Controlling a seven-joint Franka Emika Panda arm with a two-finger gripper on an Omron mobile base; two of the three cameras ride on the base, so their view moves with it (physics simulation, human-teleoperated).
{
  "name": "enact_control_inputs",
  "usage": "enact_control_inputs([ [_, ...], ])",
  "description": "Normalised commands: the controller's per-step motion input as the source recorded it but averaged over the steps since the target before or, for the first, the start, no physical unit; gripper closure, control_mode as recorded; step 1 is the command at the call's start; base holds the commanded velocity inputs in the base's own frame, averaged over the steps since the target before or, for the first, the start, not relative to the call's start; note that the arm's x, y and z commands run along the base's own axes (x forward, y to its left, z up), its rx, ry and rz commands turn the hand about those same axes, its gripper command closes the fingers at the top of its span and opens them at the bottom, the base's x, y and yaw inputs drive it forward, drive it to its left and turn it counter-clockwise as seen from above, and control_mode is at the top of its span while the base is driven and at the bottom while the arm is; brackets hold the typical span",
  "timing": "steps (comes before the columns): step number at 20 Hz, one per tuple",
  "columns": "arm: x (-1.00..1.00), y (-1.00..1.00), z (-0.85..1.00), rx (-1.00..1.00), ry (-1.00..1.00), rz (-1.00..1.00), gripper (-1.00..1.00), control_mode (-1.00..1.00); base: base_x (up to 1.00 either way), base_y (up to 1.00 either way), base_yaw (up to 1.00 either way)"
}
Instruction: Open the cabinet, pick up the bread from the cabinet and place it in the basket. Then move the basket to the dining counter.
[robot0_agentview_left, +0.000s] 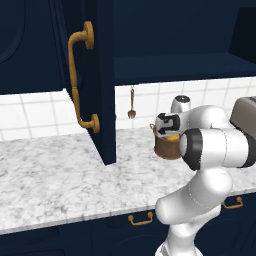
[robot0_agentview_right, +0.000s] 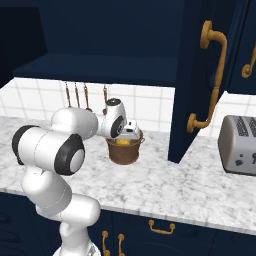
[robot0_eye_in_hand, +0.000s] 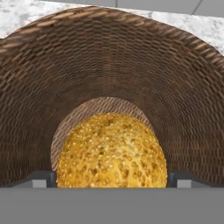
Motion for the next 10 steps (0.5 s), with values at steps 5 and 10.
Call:
enact_control_inputs([
  [5, -0.01, 0.00, 0.01, 0.00, 0.00, 0.00, -1.00, -1.00, 0.00, 0.00, 0.00],
  [10, -0.14, 0.00, 0.19, 0.00, -0.01, 0.00, -1.00, -1.00, 0.00, 0.00, 0.00],
])
